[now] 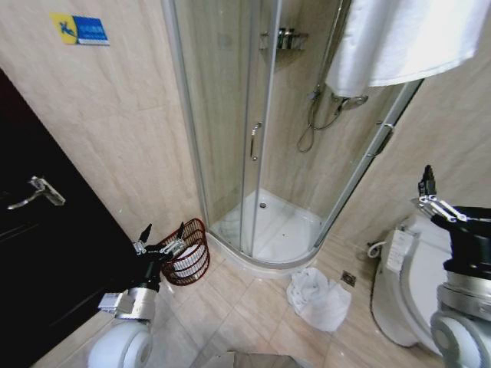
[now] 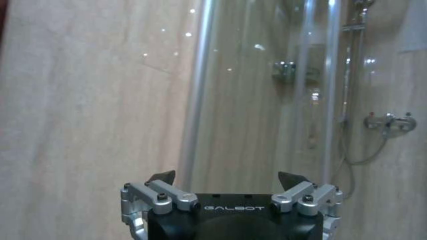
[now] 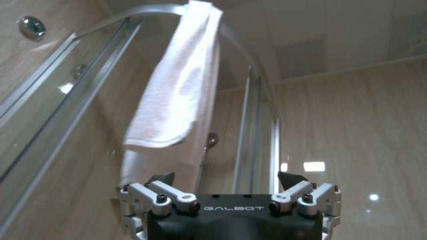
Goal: Discard the used towel into the hamper.
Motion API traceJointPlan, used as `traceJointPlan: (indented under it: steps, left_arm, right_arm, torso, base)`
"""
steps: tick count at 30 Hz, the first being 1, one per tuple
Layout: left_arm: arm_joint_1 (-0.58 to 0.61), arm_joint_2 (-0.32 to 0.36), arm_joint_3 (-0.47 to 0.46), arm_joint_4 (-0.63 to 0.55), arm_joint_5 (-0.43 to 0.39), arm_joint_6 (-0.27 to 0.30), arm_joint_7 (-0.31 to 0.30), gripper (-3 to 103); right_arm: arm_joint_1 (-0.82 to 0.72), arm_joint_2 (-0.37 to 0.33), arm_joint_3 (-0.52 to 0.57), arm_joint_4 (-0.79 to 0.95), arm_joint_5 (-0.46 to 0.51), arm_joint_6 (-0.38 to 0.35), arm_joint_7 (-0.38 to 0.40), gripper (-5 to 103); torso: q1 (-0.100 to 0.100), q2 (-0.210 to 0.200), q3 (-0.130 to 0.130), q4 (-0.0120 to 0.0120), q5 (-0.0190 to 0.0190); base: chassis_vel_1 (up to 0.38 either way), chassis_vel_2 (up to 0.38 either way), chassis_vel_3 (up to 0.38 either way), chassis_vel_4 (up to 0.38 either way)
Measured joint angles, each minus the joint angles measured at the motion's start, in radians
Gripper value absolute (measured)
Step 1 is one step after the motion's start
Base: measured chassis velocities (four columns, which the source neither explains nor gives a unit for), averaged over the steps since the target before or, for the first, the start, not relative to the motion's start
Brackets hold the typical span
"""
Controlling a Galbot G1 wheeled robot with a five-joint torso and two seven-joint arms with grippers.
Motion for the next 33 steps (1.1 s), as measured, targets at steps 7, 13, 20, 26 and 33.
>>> traceJointPlan:
  steps: [7, 13, 20, 26, 33]
  left_arm:
    - [0.0, 0.0, 0.0, 0.0, 0.0, 0.0, 0.0, 100]
    - [0.0, 0.0, 0.0, 0.0, 0.0, 0.0, 0.0, 100]
    - [0.0, 0.0, 0.0, 0.0, 0.0, 0.0, 0.0, 100]
    - [0.0, 0.0, 0.0, 0.0, 0.0, 0.0, 0.0, 100]
    - [0.0, 0.0, 0.0, 0.0, 0.0, 0.0, 0.0, 100]
  right_arm:
    - [0.032, -0.028, -0.012, 0.0, 0.01, 0.032, -0.01, 100]
    - [0.053, -0.041, -0.031, 0.0, 0.01, 0.043, 0.009, 100]
    - [0.08, -0.057, -0.035, 0.0, 0.013, 0.058, 0.07, 100]
    - [0.136, -0.138, -0.024, 0.0, 0.034, 0.023, 0.087, 100]
    - [0.205, -0.203, -0.008, -0.037, 0.098, -0.005, 0.043, 100]
  torso:
    - [0.0, 0.0, 0.0, 0.0, 0.0009]
    - [0.0, 0.0, 0.0, 0.0007, -0.0002]
    - [0.0, 0.0, 0.0, -0.0002, 0.0005]
    - [0.0, 0.0, 0.0, 0.0004, 0.0006]
    - [0.0, 0.0, 0.0, 0.0001, 0.0006]
  base:
    - [-0.21, -0.19, 0.209, 0.192]
    - [0.002, -0.077, 0.057, 0.033]
    - [0.063, 0.031, -0.056, -0.006]
    - [0.015, 0.041, 0.039, 0.041]
    - [0.036, 0.058, 0.067, 0.062]
